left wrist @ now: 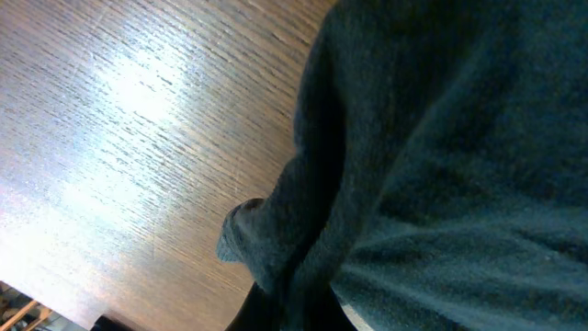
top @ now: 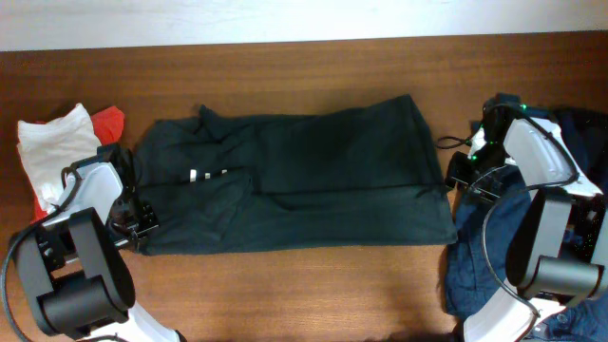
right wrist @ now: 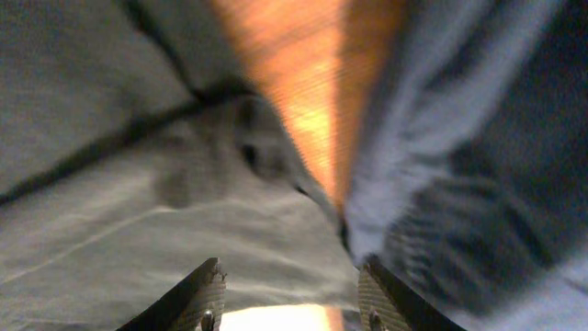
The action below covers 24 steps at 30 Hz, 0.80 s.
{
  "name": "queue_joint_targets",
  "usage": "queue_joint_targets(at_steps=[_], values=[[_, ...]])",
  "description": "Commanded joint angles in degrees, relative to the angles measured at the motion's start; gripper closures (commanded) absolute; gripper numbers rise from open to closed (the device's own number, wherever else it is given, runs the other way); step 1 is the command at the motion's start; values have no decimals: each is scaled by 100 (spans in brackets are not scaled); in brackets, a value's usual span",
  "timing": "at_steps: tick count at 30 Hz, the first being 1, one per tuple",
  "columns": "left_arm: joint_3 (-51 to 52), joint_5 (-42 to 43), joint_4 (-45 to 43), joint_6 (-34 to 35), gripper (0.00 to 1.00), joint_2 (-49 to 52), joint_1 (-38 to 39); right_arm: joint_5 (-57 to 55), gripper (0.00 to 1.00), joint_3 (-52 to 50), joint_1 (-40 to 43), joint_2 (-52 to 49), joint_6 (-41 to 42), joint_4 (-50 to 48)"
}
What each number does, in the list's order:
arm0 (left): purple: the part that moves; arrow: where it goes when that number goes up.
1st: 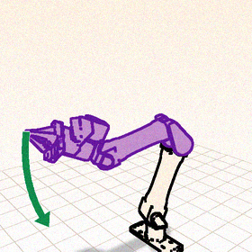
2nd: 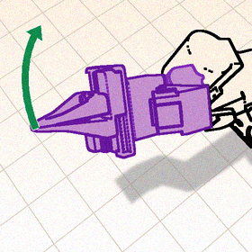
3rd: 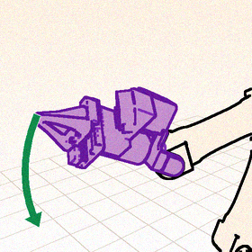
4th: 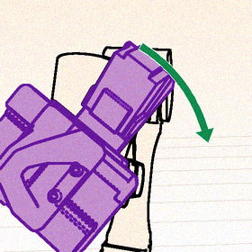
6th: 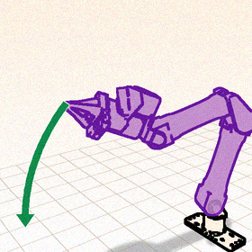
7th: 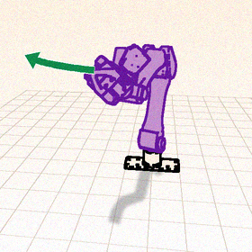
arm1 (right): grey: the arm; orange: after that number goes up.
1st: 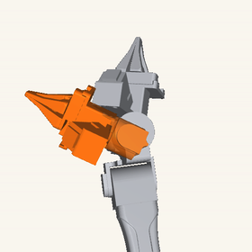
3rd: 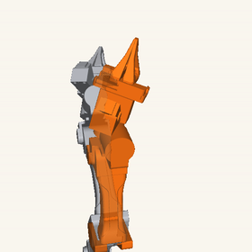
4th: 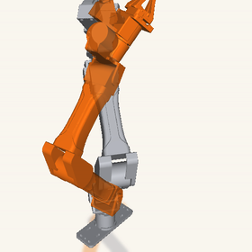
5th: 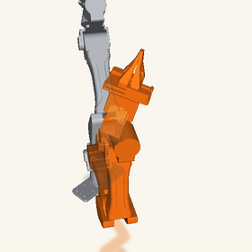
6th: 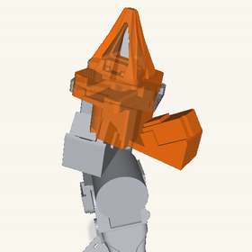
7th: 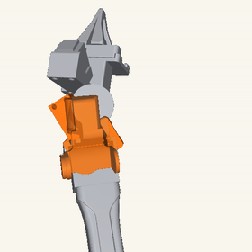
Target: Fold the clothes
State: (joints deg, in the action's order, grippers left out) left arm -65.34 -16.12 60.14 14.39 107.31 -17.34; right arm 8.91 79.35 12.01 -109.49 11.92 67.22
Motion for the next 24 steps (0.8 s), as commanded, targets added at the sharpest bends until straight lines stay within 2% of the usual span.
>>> queue_joint_targets(at_steps=[1,7,12,20,22,24], values=[[31,31,-50,59,99,-28,-31,328,49,20,-232,-55,-98,-138],[31,46,-52,59,98,-31,-31,315,51,-400,-428,-57,299,-699],[31,79,-55,59,98,-31,-31,402,63,-448,-470,-57,514,-885],[31,92,-55,59,99,-28,-31,400,66,-748,-610,-57,728,-1353],[31,90,-61,59,99,-28,-31,398,76,-748,-610,-57,728,-1401],[31,92,-68,59,98,-31,-31,398,96,-745,-595,-57,728,-1467]])
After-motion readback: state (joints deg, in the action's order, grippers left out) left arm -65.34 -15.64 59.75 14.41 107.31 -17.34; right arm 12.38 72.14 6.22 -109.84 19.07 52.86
